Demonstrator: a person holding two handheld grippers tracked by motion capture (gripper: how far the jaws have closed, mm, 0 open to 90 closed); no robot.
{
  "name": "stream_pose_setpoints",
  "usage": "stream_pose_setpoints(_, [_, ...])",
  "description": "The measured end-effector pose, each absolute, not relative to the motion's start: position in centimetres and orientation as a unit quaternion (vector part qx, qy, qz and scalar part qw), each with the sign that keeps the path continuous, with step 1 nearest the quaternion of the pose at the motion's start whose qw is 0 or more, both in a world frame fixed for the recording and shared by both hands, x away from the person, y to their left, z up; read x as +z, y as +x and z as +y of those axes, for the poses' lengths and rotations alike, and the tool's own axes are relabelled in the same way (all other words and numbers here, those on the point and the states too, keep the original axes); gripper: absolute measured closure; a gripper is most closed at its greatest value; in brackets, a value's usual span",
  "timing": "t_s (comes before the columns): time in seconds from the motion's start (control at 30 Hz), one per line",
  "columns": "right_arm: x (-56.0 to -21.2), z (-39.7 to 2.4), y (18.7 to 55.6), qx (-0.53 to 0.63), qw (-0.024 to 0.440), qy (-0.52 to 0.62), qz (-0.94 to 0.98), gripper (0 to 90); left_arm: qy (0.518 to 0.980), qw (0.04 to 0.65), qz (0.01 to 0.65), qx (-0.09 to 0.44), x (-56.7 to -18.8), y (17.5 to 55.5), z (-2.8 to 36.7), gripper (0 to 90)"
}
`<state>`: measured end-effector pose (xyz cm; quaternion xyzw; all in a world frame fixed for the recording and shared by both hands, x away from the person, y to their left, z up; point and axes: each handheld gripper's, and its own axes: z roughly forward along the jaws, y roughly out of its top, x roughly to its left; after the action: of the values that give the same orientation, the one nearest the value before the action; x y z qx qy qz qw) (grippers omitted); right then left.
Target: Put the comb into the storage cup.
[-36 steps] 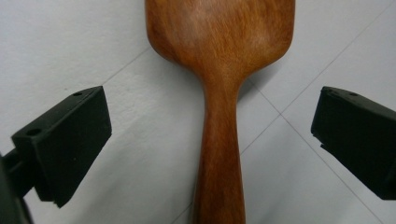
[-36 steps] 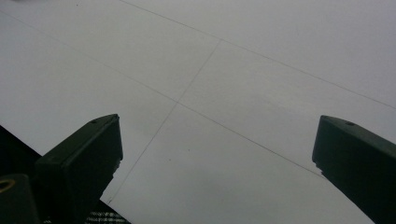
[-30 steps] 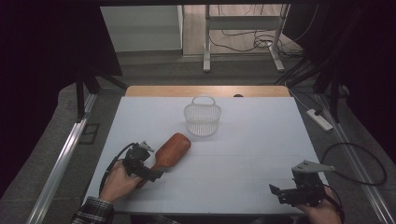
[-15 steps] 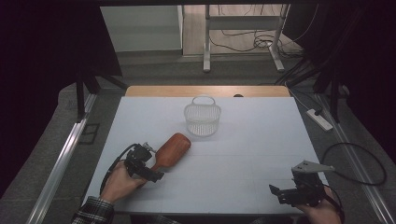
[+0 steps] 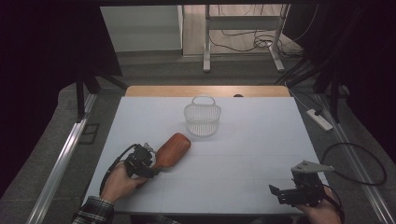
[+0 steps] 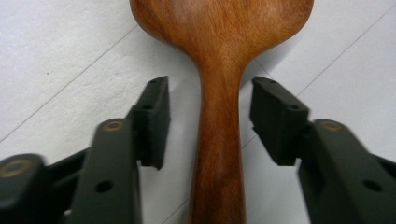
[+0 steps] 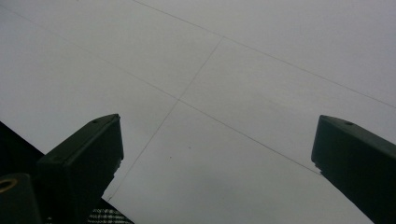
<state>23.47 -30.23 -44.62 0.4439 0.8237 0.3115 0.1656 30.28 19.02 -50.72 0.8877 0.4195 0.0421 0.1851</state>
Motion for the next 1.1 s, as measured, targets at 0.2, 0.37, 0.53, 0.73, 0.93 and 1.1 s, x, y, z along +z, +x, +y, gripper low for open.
stream_pose_setpoints(0.2, [-44.63,-30.22,23.48,0.311,0.165,0.443,0.824,2.3,0.892,0.184,0.411,0.040,-50.74,30.20,18.84,62.5])
stream_pose_setpoints(0.37, [-44.63,-30.20,23.47,0.312,0.165,0.442,0.825,2.3,0.896,0.179,0.405,0.041,-50.79,30.20,18.76,70.5])
stream_pose_setpoints(0.53, [-44.63,-30.20,23.47,0.312,0.164,0.441,0.825,2.3,0.893,0.188,0.407,0.035,-50.61,30.22,18.87,71.8])
stream_pose_setpoints(0.73, [-44.65,-30.18,23.48,0.311,0.164,0.441,0.826,2.3,0.889,0.203,0.410,0.032,-50.28,30.15,19.16,72.2])
stream_pose_setpoints(0.93, [-44.65,-30.16,23.49,0.310,0.164,0.441,0.826,2.3,0.887,0.206,0.413,0.024,-50.31,30.23,19.32,72.4])
stream_pose_setpoints(1.1, [-44.66,-30.15,23.48,0.310,0.164,0.441,0.826,2.3,0.883,0.217,0.416,0.020,-50.15,30.25,19.57,72.4])
